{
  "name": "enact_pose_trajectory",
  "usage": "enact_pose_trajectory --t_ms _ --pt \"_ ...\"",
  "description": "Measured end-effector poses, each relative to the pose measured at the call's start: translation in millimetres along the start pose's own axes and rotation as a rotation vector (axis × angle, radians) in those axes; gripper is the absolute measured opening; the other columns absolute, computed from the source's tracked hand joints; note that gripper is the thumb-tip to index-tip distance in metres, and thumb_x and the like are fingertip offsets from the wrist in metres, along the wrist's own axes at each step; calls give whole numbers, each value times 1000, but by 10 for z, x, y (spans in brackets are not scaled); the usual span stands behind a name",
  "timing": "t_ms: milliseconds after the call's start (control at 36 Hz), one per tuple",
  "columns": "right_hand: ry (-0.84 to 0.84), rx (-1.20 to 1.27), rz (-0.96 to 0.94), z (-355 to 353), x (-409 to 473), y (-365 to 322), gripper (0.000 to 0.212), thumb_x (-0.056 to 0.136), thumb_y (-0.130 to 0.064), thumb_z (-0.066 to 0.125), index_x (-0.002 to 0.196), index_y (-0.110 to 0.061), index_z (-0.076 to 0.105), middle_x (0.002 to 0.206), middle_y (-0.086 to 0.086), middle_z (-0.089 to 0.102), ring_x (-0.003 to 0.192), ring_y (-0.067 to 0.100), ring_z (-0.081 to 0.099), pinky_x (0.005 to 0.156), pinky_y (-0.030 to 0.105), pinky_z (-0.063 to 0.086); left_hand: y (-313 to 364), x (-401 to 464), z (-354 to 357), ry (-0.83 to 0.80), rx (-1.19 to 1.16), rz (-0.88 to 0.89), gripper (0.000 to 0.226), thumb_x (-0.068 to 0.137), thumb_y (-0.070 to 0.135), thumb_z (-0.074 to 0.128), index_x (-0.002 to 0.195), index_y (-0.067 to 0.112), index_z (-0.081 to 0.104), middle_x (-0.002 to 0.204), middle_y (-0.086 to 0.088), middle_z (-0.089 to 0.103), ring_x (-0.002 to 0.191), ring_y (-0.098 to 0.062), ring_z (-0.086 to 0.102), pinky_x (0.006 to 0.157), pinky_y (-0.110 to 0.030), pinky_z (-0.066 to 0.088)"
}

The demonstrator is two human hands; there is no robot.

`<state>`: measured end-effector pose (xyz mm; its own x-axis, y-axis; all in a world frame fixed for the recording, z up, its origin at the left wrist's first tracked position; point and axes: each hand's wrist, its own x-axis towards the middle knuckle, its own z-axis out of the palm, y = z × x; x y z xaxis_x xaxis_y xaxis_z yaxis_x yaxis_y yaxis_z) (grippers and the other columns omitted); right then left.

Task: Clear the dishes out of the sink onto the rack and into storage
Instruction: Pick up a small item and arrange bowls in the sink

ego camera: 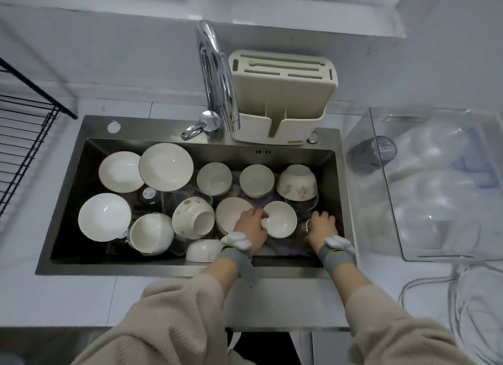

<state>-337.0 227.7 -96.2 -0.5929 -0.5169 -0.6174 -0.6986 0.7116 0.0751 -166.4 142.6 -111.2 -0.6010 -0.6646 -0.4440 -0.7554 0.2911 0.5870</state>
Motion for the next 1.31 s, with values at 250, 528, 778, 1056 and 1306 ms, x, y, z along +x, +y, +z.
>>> enact_pose_trajectory --t_ms 250,528,778,1056,1306 --pt "76 50 7 -134 -116 -27 69 76 -21 76 132 -7 39 137 14 33 124 36 36 93 33 42 176 -5 38 -58 -30 85 43 87 10 55 129 18 50 134 -4 49 124 -24 41 98 -30 38" --pt "233 98 -37 -549 -292 -9 65 68 -29 75 121 -9 44 127 13 39 113 33 43 94 31 36 694 92 119 -18 -53 250 82 73 33 78 143 17 38 141 -5 44 126 -24 44 97 -25 33" --pt "357 259 -71 -1002 -551 27 55 67 -25 71 115 -8 48 121 13 43 111 34 41 89 31 39 1150 107 -31 120 -280 411 75 74 11 76 140 7 42 134 -12 47 126 -25 45 102 -23 32" --pt "542 326 -90 -1505 -782 182 55 62 -27 72 111 -10 54 117 13 46 107 33 42 95 31 33 1503 117 -235 356 -362 539 78 70 32 79 136 3 48 127 -11 56 118 -23 52 101 -24 35" --pt "627 484 -158 -1841 -899 302 69 61 -30 75 125 -14 57 119 10 48 114 31 42 98 31 34 1745 232 -360 590 -352 617 73 69 50 67 132 15 51 119 2 57 107 -16 54 96 -26 40"
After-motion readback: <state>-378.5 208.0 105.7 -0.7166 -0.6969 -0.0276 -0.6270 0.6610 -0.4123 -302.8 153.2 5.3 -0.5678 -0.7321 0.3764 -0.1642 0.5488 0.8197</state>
